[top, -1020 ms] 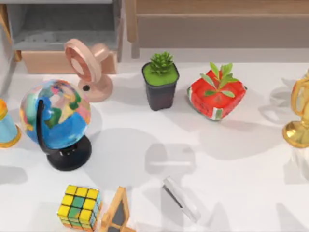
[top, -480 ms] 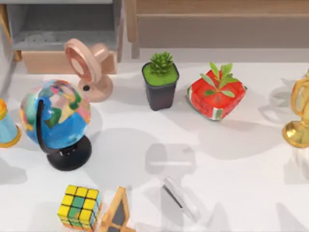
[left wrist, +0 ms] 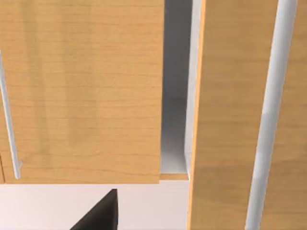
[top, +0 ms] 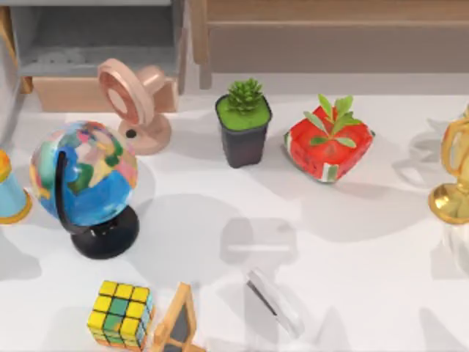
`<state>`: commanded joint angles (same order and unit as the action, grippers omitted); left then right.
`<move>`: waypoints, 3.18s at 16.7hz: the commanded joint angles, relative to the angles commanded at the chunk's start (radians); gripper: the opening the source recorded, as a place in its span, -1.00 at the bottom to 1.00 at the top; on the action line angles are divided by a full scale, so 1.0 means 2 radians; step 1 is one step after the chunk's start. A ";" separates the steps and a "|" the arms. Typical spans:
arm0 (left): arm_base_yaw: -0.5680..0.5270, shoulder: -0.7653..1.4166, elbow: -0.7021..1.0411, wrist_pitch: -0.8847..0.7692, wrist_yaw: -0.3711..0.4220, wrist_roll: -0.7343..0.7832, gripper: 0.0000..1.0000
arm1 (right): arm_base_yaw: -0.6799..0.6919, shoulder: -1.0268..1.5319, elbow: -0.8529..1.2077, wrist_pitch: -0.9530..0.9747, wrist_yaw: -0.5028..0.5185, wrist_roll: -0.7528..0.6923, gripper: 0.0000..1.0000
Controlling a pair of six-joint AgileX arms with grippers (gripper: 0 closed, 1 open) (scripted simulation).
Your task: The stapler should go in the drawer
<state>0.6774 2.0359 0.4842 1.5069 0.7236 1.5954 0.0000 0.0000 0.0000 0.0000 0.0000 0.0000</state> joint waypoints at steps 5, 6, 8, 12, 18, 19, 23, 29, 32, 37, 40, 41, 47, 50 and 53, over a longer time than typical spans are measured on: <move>0.016 -0.007 -0.019 0.012 0.016 0.002 1.00 | 0.000 0.000 0.000 0.000 0.000 0.000 1.00; 0.021 -0.010 -0.026 0.016 0.021 0.002 1.00 | 0.000 0.000 0.000 0.000 0.000 0.000 1.00; 0.024 -0.011 -0.030 0.018 0.025 0.002 1.00 | 0.000 0.000 0.000 0.000 0.000 0.000 1.00; 0.022 -0.012 -0.030 0.013 0.023 -0.002 1.00 | 0.000 0.000 0.000 0.000 0.000 0.000 1.00; 0.006 -0.113 -0.053 -0.098 -0.005 -0.130 1.00 | 0.000 0.000 0.000 0.000 0.000 0.000 1.00; -0.002 -0.139 -0.055 -0.127 -0.011 -0.167 1.00 | 0.000 0.000 0.000 0.000 0.000 0.000 1.00; -0.064 -0.240 -0.045 -0.271 -0.048 -0.353 1.00 | 0.000 0.000 0.000 0.000 0.000 0.000 1.00; -0.233 -0.311 0.085 -0.542 -0.159 -0.703 1.00 | 0.000 0.000 0.000 0.000 0.000 0.000 1.00; -0.343 -0.304 0.191 -0.689 -0.230 -0.892 1.00 | 0.000 0.000 0.000 0.000 0.000 0.000 1.00; -0.528 -0.235 0.364 -0.926 -0.336 -1.197 1.00 | 0.000 0.000 0.000 0.000 0.000 0.000 1.00; -0.625 -0.173 0.443 -1.054 -0.386 -1.360 1.00 | 0.000 0.000 0.000 0.000 0.000 0.000 1.00; -0.656 -0.151 0.464 -1.093 -0.400 -1.409 1.00 | 0.000 0.000 0.000 0.000 0.000 0.000 1.00; -0.815 -0.034 0.542 -1.273 -0.449 -1.619 1.00 | 0.000 0.000 0.000 0.000 0.000 0.000 1.00; -0.865 -0.002 0.556 -1.320 -0.457 -1.665 1.00 | 0.000 0.000 0.000 0.000 0.000 0.000 1.00; -0.884 0.008 0.561 -1.336 -0.459 -1.678 1.00 | 0.000 0.000 0.000 0.000 0.000 0.000 1.00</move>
<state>-1.0911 2.0524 1.6058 -1.1652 -0.1941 -1.7596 0.0000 0.0000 0.0000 0.0000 0.0000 0.0000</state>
